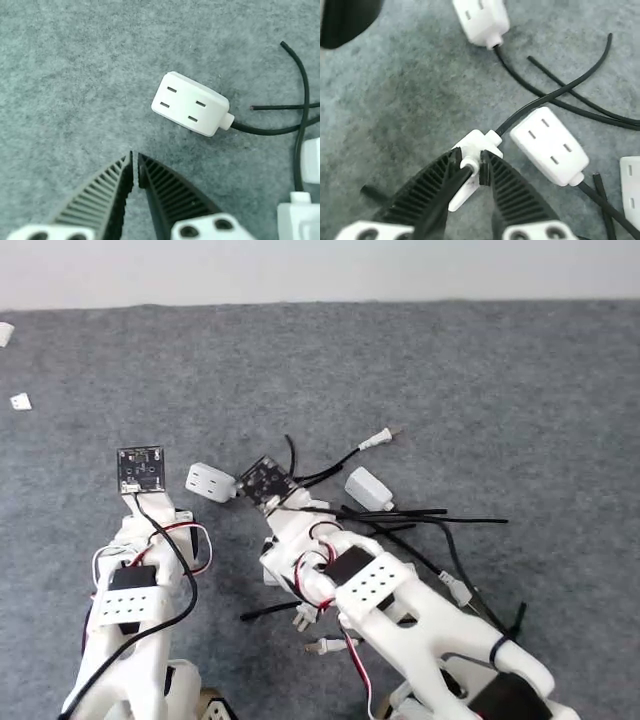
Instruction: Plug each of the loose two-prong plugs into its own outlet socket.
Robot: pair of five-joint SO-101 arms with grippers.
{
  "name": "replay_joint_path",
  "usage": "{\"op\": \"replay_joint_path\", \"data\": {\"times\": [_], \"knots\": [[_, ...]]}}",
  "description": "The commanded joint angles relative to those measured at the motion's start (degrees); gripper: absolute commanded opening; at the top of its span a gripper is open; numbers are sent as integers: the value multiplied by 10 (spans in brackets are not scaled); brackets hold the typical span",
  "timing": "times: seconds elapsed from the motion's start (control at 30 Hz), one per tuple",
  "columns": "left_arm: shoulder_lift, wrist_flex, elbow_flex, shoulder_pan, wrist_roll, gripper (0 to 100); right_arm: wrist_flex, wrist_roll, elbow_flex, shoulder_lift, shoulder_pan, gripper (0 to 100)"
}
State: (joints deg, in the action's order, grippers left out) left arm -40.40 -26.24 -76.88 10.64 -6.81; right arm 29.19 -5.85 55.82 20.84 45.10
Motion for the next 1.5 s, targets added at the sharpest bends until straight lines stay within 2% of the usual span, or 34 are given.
{"op": "replay_joint_path", "data": {"times": [0.0,0.1,0.23,0.4,0.47,0.63,0.9,1.2,1.27,1.4,1.47], "knots": [[-1,6,29,4,17,15,36,-12,8,-9,28,8],[-1,6,29,13,17,15,36,-25,8,-9,34,8],[-1,6,30,15,17,15,32,-1,5,-8,33,29],[-1,7,36,17,14,15,50,116,-11,-8,51,236],[-1,7,40,27,12,15,59,150,-24,-9,63,259],[2,6,58,48,-29,21,60,186,-68,-61,67,240],[2,5,57,48,-31,124,123,245,-210,-191,67,240],[3,5,57,49,-32,124,129,245,-239,-224,66,231],[3,6,57,49,-32,123,129,227,-239,-225,65,176],[3,6,56,49,-32,123,128,200,-243,-227,45,2],[3,6,56,48,-32,123,137,200,-245,-225,26,23]]}}
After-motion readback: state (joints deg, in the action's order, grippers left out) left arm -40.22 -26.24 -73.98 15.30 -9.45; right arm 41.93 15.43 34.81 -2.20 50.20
